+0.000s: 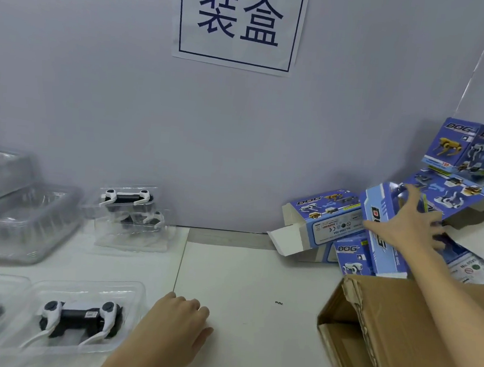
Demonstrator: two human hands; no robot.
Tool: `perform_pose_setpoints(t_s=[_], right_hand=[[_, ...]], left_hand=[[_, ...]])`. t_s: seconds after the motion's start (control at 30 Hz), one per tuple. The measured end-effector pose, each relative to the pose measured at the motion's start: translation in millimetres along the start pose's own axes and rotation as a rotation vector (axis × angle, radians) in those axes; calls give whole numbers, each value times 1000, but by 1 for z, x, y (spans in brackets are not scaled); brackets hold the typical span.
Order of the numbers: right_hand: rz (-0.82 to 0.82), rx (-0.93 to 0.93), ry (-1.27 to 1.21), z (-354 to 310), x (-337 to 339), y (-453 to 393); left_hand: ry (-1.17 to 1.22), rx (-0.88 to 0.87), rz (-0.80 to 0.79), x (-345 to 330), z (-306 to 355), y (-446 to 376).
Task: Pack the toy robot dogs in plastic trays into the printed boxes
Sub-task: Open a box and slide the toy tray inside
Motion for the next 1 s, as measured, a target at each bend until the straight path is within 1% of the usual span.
perform_pose_setpoints(t_s=[0.1,0.2,0.27,0.33,0.37,0.43,0.47,0.5,0.57,0.6,0.63,0.7,0.73,0.77,0.9,1.0], right_hand=[[144,141,-177,-32,28,11],[287,346,-497,-75,63,38],[319,442,-771,-101,83,62],[294,484,-1027,-121,92,93],[253,467,-1144,-127,89,110],[140,361,-1326,-131,72,145],[75,298,-1383,-131,59,161],[11,239,-1416,-128,43,176],[-120,57,-1458,-115,8,202],[-183,-68,-1484,-106,-10,212],[-230,-185,-1522,-97,-26,220],[-281,-360,-1607,-77,-48,230],[-295,-410,-1635,-69,-56,233],[-310,-439,-1640,-62,-61,234],[-383,-483,-1592,-51,-72,239],[-392,-501,-1578,-48,-76,239]], left_hand=[[18,5,-11,0,1,0],[41,42,-37,-2,2,0],[70,72,-33,1,5,-1],[148,171,38,9,2,-4],[237,264,29,9,-2,-4],[474,454,7,14,-7,-5],[632,545,4,18,-8,-7],[852,619,47,21,-8,-9],[1304,780,156,26,-12,-15],[1475,881,177,25,-12,-16],[1619,993,173,22,-11,-16],[1818,1211,134,16,-9,-12],[1858,1268,114,13,-9,-11],[1856,1276,91,11,-9,-10],[1753,1159,39,11,-4,-9],[1759,1184,10,11,-6,-8]])
Point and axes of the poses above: each hand's wrist, its own y-axis away from the middle knuckle, its own x-axis out of the back of the hand, z = x × y, the point moved 5 cm from there along -y, towards the middle knuckle, and after that the axes turned 10 degrees about z, right-handed, at the moved point
